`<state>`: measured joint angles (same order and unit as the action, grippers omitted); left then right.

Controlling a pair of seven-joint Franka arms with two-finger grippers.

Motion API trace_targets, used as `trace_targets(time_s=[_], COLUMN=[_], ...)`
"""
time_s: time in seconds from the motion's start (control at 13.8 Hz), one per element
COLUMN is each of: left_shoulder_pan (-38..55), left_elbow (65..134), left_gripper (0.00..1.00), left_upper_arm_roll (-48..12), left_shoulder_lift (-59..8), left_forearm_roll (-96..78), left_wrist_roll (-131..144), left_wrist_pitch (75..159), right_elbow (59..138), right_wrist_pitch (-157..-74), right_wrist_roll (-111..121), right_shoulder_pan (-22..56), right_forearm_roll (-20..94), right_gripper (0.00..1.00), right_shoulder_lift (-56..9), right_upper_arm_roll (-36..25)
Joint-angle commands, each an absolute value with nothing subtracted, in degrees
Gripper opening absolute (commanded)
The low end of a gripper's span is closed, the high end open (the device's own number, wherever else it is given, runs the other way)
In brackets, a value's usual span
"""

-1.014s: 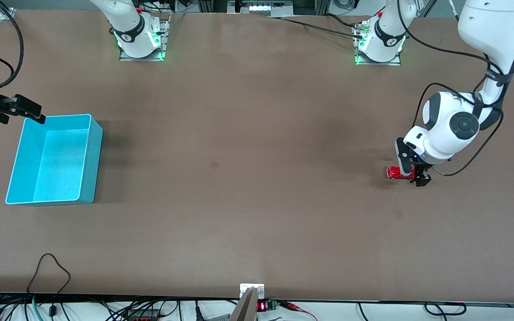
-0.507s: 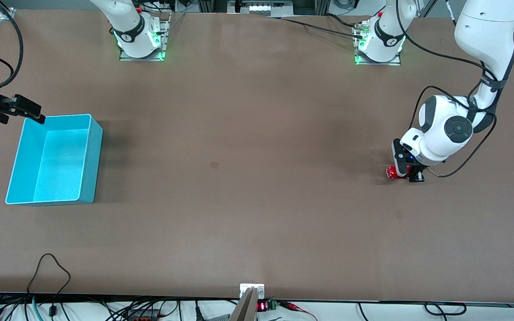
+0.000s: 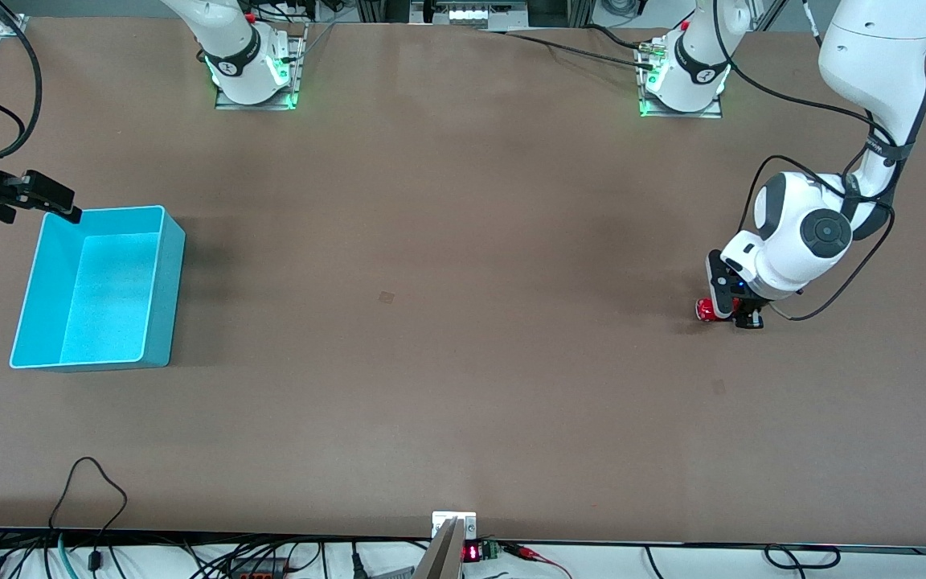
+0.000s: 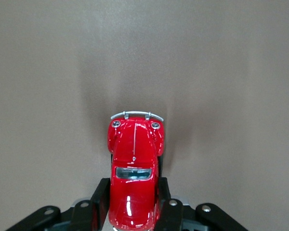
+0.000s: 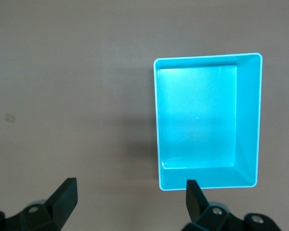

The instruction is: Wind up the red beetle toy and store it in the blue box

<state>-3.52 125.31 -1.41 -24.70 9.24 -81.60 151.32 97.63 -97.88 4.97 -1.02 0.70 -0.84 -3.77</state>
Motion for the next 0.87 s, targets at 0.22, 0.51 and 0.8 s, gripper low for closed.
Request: trace_targets(time_s=[0.22, 0.51, 0.8], left_shoulder_pan=[-10.6, -15.7, -17.0], left_elbow=[122.9, 120.4, 120.3], left_gripper=[0.22, 0.22, 0.3], left_upper_arm_roll=[-1.5, -1.6, -1.6], left_shoulder_lift=[-27.8, -29.9, -30.1], left_forearm_roll=[10.5, 10.5, 10.3], left_wrist_roll=[-88.3, -95.0, -96.0], left_wrist_pitch=[151.5, 151.6, 151.7], right_elbow=[97.5, 97.5, 97.5], right_wrist_pitch=[-97.2, -97.2, -97.2], right_wrist_roll=[5.0, 5.0, 5.0], right_shoulder_pan=[-1.0, -1.1, -1.1], right_forearm_roll=[0.1, 0.1, 0.1], right_gripper=[1.0, 1.0, 1.0], right_shoulder_lift=[-0.5, -0.6, -0.6], right_upper_arm_roll=[-3.7, -3.7, -3.7])
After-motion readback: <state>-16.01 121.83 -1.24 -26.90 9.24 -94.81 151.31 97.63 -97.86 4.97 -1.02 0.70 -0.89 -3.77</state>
